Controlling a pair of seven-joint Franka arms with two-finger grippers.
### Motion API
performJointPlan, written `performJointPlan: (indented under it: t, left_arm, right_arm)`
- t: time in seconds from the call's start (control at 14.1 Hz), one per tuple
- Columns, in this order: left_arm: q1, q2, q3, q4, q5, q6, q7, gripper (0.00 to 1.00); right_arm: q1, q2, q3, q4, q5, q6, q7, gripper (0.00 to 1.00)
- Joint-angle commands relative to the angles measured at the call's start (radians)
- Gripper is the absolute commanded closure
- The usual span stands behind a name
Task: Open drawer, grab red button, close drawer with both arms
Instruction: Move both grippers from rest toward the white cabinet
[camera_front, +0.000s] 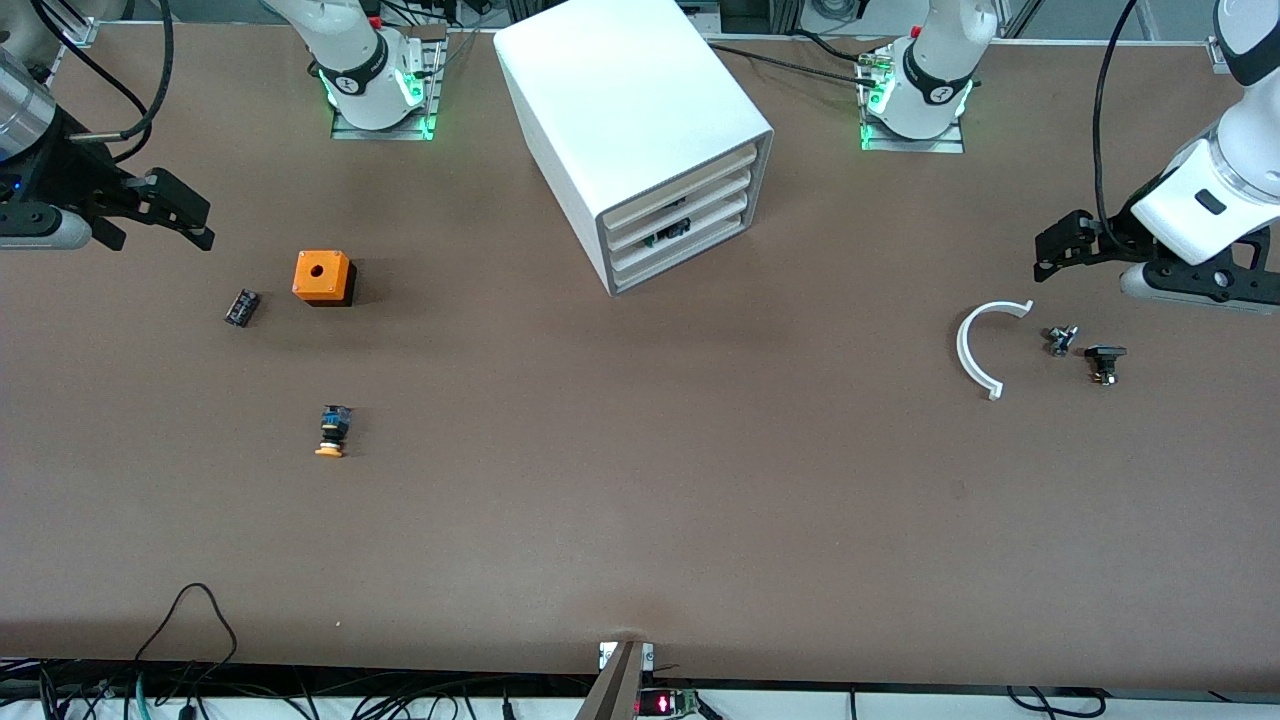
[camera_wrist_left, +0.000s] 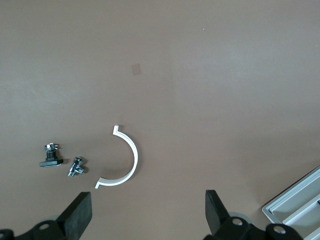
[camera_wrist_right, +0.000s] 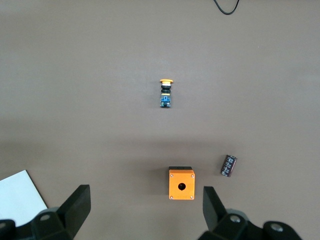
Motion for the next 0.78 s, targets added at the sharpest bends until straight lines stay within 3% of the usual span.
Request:
performJointPlan:
  t: [0.0, 0.35, 0.49, 0.71]
  left_arm:
    - [-0.004, 0.023, -0.002, 0.048, 0.017, -0.027, -0.008, 0.00]
    - [-0.010, 0.025, -0.003, 0.048, 0.014, -0.044, -0.003, 0.00]
    - [-0.018, 0.038, -0.006, 0.053, 0.000, -0.100, 0.006, 0.00]
    - [-0.024, 0.075, -0.012, 0.056, -0.133, -0.190, 0.032, 0.00]
  right_arm:
    - [-0.017, 0.004, 0.015, 0.023, -0.002, -0.067, -0.005, 0.01]
    - [-0.017, 0.030, 0.016, 0.025, 0.000, -0.072, -0.018, 0.01]
    - [-0.012, 0.037, 0.016, 0.011, -0.002, -0.136, -0.015, 0.01]
    - [-0.014, 0.080, 0.018, 0.008, 0.001, -0.133, -0.023, 0.01]
